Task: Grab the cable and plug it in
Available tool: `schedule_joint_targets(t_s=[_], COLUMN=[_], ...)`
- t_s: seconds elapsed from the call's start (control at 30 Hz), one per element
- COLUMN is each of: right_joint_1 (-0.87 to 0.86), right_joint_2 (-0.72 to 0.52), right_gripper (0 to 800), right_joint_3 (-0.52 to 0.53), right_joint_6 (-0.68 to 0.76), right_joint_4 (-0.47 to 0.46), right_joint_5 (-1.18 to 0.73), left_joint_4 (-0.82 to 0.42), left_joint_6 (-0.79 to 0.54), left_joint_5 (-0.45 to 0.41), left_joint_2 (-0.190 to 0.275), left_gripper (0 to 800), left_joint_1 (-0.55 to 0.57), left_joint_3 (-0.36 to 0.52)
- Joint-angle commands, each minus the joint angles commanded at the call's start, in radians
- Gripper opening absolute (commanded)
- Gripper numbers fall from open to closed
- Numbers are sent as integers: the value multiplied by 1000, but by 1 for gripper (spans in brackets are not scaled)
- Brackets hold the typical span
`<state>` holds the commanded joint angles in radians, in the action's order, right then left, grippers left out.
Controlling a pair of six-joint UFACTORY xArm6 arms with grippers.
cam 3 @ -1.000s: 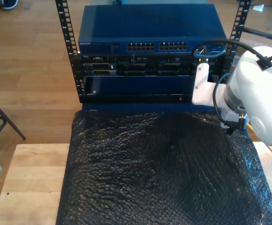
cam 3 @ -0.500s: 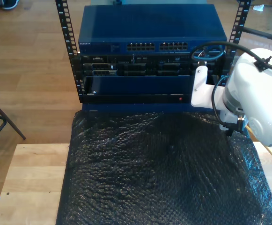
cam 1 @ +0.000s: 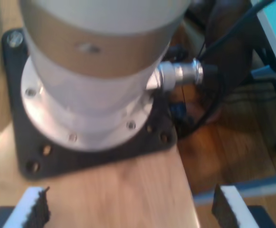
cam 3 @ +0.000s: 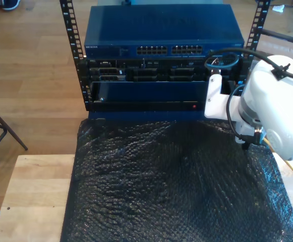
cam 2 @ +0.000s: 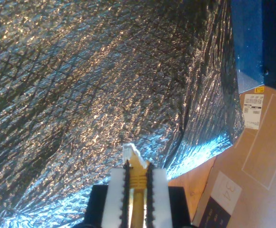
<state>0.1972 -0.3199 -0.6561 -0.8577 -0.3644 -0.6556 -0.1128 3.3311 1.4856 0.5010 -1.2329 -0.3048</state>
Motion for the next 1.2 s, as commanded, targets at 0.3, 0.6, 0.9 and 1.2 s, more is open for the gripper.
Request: schedule_joint_targets(t_s=[0.3,0.6,0.9,1.2], right_joint_1=[3,5,6,5], right_joint_2=[3,61,71,43], right_gripper=[1,1,1,1], right_joint_3=[-6,-11,41,71], right_joint_6=[0,-2,-3,-5], right_joint_4=[-5,-8,-77,-186], right_joint_5=[26,195,430,560], left_joint_4=[6,9,9,9], left_joint_6=[-58,-86,-86,-86], left_joint_5=[-176,-423,-422,-422], left_joint_2=[40,28,25,25], left_gripper=[800,800,800,800], left_joint_1=[-112,-144,-144,-144], left_joint_3=[71,206,204,204])
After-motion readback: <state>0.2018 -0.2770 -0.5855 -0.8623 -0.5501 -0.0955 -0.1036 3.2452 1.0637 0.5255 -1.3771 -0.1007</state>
